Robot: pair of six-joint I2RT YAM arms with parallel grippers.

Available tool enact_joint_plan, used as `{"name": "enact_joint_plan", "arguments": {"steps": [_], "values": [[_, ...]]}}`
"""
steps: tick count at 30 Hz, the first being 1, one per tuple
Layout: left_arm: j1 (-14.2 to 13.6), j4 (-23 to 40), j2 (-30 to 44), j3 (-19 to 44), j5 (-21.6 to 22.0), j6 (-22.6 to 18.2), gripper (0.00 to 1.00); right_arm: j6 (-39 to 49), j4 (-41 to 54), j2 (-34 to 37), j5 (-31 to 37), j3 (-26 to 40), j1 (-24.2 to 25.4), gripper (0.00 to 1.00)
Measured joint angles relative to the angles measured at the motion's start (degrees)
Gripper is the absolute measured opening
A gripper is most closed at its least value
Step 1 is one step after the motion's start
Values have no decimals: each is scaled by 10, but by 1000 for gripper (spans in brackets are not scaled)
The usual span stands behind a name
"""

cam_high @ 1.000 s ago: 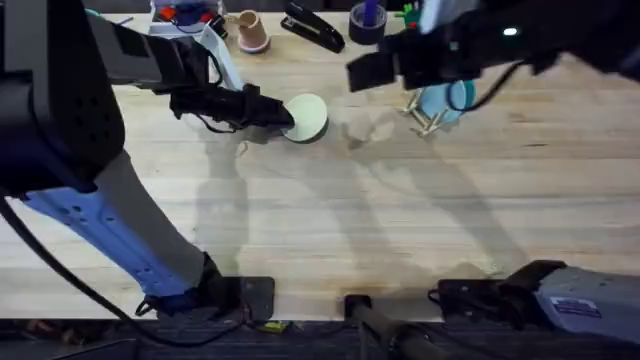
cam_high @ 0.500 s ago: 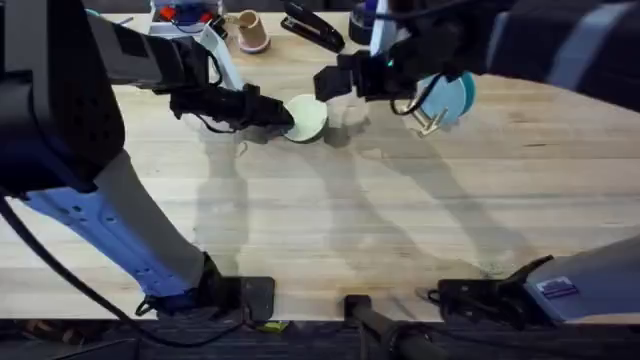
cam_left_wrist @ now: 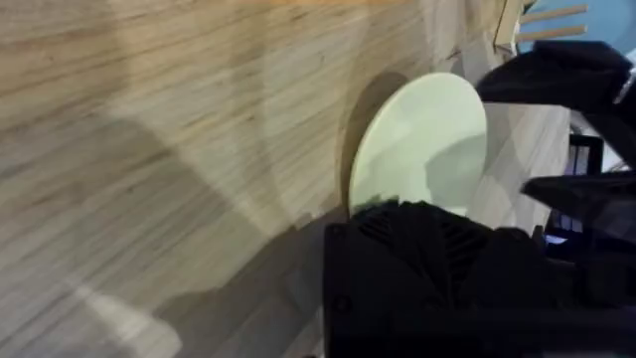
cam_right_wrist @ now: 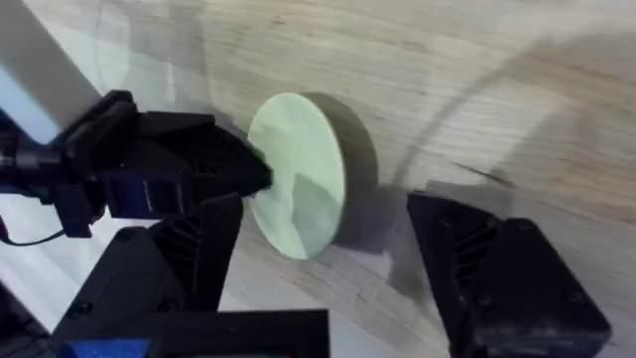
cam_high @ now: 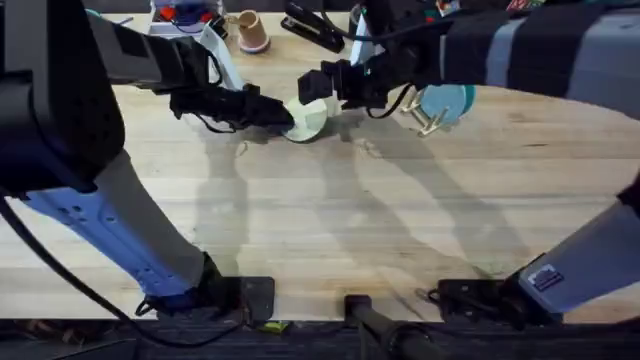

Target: Pick up the plates from the table one by one and place each into a slot on the dish rack.

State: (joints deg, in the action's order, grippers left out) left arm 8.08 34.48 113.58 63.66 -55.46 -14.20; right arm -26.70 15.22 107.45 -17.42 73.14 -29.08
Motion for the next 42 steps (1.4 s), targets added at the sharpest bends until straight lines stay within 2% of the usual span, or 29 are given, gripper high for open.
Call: {"name": "enact_joint_plan", "arguments": {"steps": [8,11,14,17,19,23,25,37,42], "values": [[0,0,0,0,0,0,40,-34,-33,42,-40,0,-4,985],[0,0,0,0,0,0,40,-43,-36,42,-49,1,-5,942],[0,0,0,0,0,0,39,-47,-37,42,-55,1,-9,856],[0,0,0,0,0,0,40,-50,-38,42,-60,1,-11,644],[0,1,0,0,0,0,40,-50,-36,42,-61,1,-12,393],[2,2,0,0,-2,0,40,-54,-34,43,-62,1,-4,63],[4,2,0,0,-3,0,40,-55,-37,43,-66,3,-3,36],[5,9,0,5,-1,0,38,-46,-38,43,-70,3,-1,28],[3,25,-6,12,13,0,38,-33,-31,38,-81,3,5,28]]}}
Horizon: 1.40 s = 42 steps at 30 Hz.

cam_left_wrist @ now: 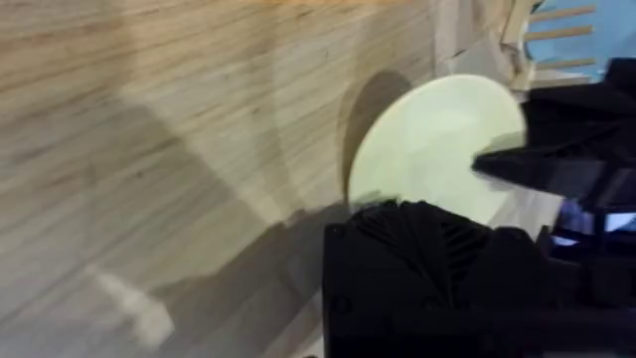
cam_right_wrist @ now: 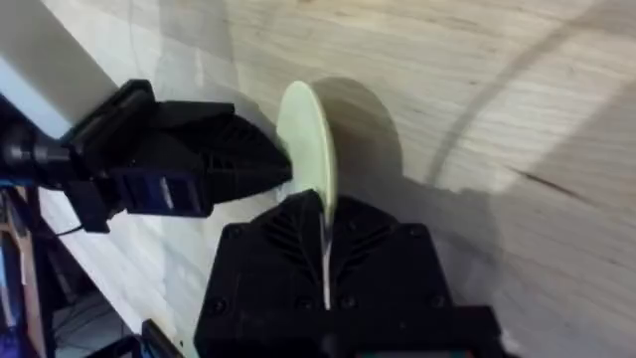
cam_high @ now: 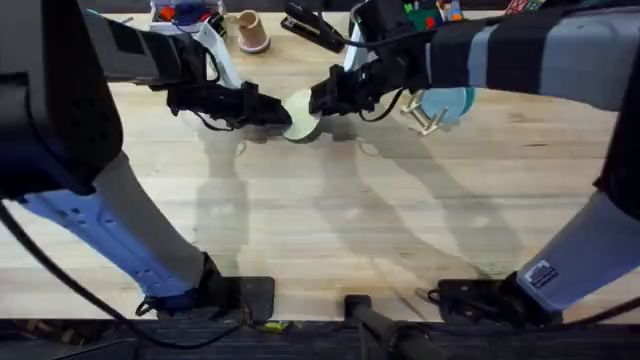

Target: Pick up the plates from the table one by one and place each into a slot on the dish rack.

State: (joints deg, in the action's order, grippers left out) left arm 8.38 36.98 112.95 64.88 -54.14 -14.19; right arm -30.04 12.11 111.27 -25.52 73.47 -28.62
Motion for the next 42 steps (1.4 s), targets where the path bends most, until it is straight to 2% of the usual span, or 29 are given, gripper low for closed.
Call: {"name": "enact_joint_plan", "arguments": {"steps": [6,12,13,20,25,34,37,42], "values": [[-3,38,-58,8,52,0,38,31,51,-54,3,0,23,29],[-3,62,-151,19,75,0,38,76,140,-116,7,9,54,29],[-4,81,-194,19,96,1,38,105,189,-143,21,21,62,29],[-20,130,-293,19,173,4,39,179,297,-210,92,64,65,29],[-54,159,-359,19,241,5,38,248,402,-245,155,118,65,29],[-149,203,-450,20,362,7,39,356,561,-251,246,239,65,28],[-171,217,-466,30,391,10,39,381,603,-251,274,276,65,29],[-191,243,-471,76,412,12,39,417,649,-251,303,317,65,28]]}}
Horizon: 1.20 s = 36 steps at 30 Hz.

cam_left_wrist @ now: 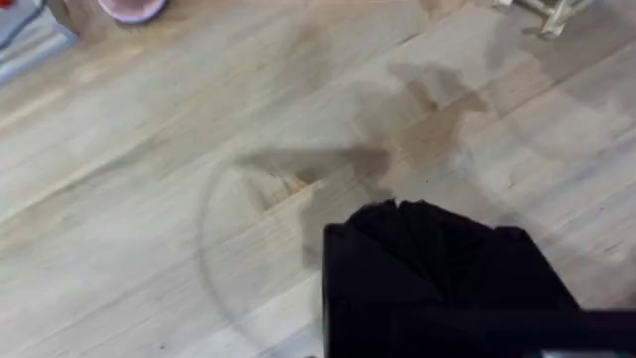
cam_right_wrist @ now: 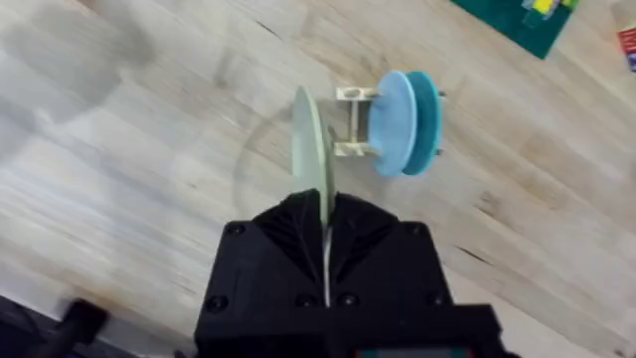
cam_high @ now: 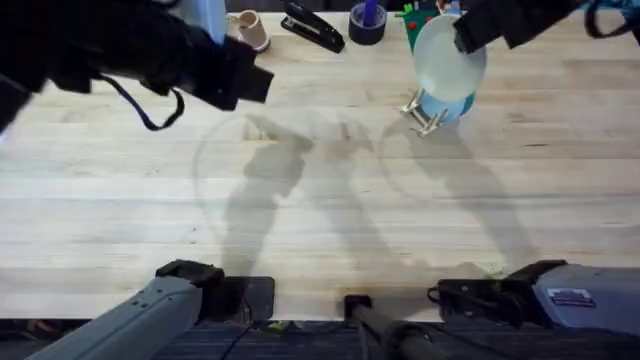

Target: Pick up the plates from the table one by one and place each into a slot on the dish rack.

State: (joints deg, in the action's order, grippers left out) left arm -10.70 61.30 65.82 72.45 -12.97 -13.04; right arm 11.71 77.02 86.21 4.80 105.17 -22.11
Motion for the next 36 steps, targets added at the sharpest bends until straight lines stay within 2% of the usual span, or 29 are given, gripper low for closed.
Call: {"name": "enact_joint_plan", "arguments": {"steps": [7,8,10,12,14,15,27,36], "values": [[-4,4,0,27,11,0,39,26,12,0,35,14,0,28],[-4,5,0,27,12,0,72,29,13,0,38,14,0,28],[-4,5,0,27,13,0,341,33,13,0,42,15,0,28],[-4,5,0,27,17,0,674,36,13,0,44,15,0,28],[-4,5,0,27,19,2,947,38,13,0,46,15,0,28],[-4,5,0,27,19,2,980,40,13,0,46,15,0,28],[-4,5,0,27,21,2,994,62,29,0,47,18,6,28],[-4,5,0,27,21,2,993,78,39,0,45,45,75,28]]}}
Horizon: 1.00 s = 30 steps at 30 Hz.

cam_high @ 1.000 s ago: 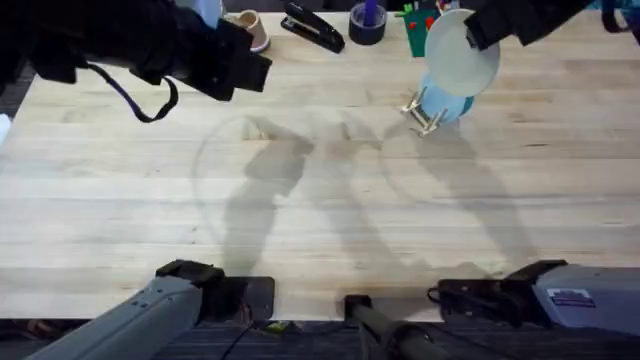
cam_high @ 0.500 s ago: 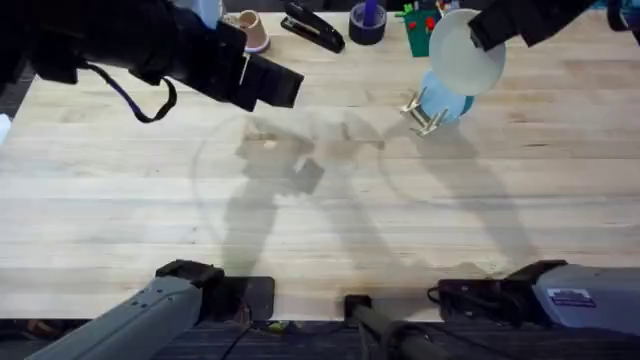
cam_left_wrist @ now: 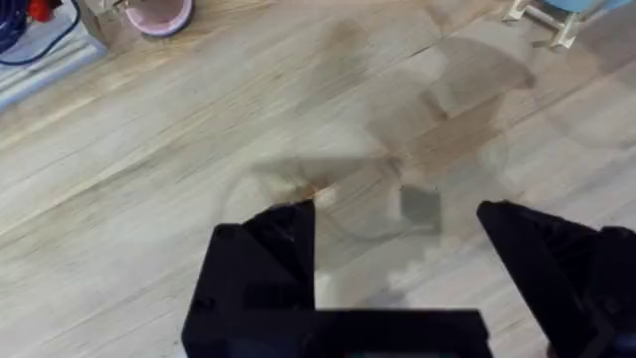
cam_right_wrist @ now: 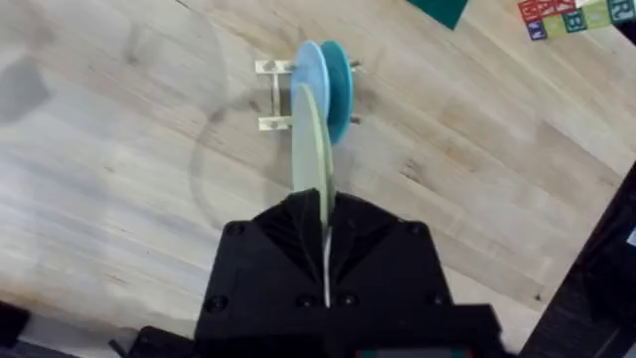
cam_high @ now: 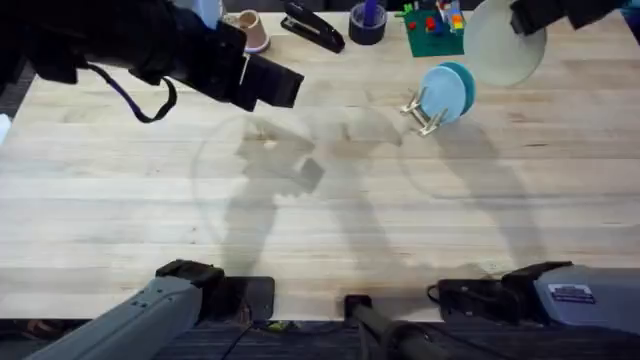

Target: Pick up the plates from the table one by one and place each into a slot on the dish rack.

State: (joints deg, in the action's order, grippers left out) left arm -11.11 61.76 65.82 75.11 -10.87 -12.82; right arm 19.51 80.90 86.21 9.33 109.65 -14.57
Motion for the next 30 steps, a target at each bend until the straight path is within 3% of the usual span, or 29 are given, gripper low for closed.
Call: {"name": "enact_joint_plan", "arguments": {"steps": [15,30], "values": [[0,0,0,0,0,0,995,38,8,0,-78,0,55,29],[0,0,0,0,0,0,995,42,8,58,-96,1,56,28]]}}
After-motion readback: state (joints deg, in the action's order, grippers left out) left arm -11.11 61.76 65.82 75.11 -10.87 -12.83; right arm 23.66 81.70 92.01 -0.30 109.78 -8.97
